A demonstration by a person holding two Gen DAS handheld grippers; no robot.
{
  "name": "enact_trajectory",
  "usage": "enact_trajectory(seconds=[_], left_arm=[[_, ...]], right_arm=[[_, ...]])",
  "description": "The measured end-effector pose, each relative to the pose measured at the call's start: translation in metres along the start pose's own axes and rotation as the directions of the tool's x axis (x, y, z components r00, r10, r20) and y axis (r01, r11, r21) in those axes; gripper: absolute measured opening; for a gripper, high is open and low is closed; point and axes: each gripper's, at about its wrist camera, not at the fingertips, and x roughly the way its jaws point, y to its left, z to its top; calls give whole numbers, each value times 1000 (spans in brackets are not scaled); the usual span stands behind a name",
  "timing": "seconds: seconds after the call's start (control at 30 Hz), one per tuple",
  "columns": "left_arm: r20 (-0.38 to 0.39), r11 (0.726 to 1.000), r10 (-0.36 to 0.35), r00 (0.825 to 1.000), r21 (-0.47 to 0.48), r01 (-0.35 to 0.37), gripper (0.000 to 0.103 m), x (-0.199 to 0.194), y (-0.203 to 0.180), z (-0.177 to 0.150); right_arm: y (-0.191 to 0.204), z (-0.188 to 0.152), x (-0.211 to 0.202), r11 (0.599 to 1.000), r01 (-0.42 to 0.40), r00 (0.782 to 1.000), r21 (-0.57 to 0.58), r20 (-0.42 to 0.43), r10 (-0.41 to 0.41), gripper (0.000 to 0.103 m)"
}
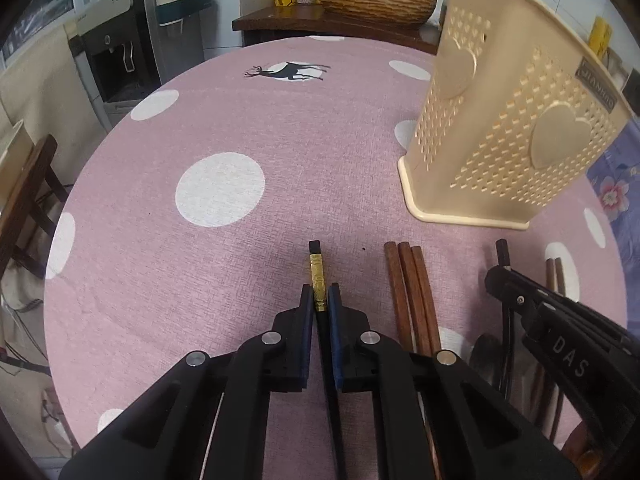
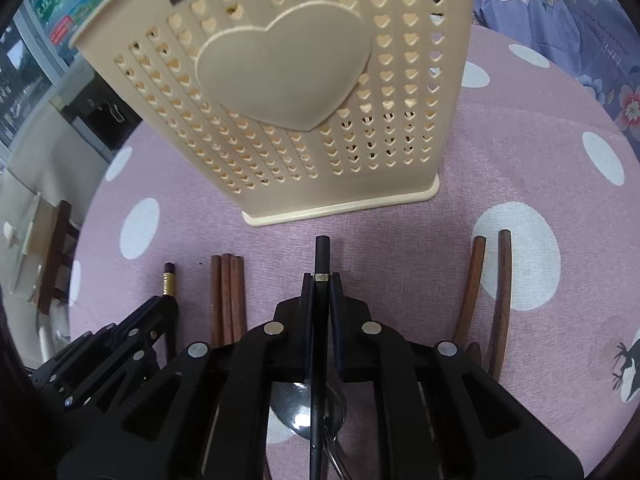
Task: Organize utensils
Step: 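Carry both black chopsticks up and lower them into the cream utensil holder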
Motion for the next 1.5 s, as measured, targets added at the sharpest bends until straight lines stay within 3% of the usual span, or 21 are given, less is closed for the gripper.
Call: enact_trajectory(seconds=[0.07,0.17,0.33,0.5,0.7,0.97,1.23,1.33,1.5], left_arm=[[32,1000,-19,999,-11,20,9,-10,4,0],[84,995,-88,993,-29,91,8,-35,13,0],[197,983,-174,965,-13,180,8,-89,22,0],[318,976,-216,923,32,217,8,-143,29,-2],[388,975,-223,894,82,208,8,-169,28,-5],[400,975,-222,889,97,200,8,-175,30,-4],[432,969,-248,867,107,224,8,-195,30,12],[449,963,-269,852,123,240,8,-211,24,28],[497,953,-304,813,147,266,8,-250,8,72]], right_arm=[[-5,0,-10,997,-69,998,20,12,68,9],[-5,0,-36,994,-109,991,-15,77,110,8],[0,-8,-90,983,-167,968,-79,175,179,8],[10,-12,-148,969,-187,935,-161,273,226,8],[11,-24,-191,955,-164,908,-248,342,244,8],[11,-27,-197,947,-177,909,-269,324,261,8],[16,-17,-218,938,-164,898,-306,347,270,8],[19,3,-236,937,-165,887,-308,370,278,8],[22,49,-278,946,-145,853,-289,449,267,8]])
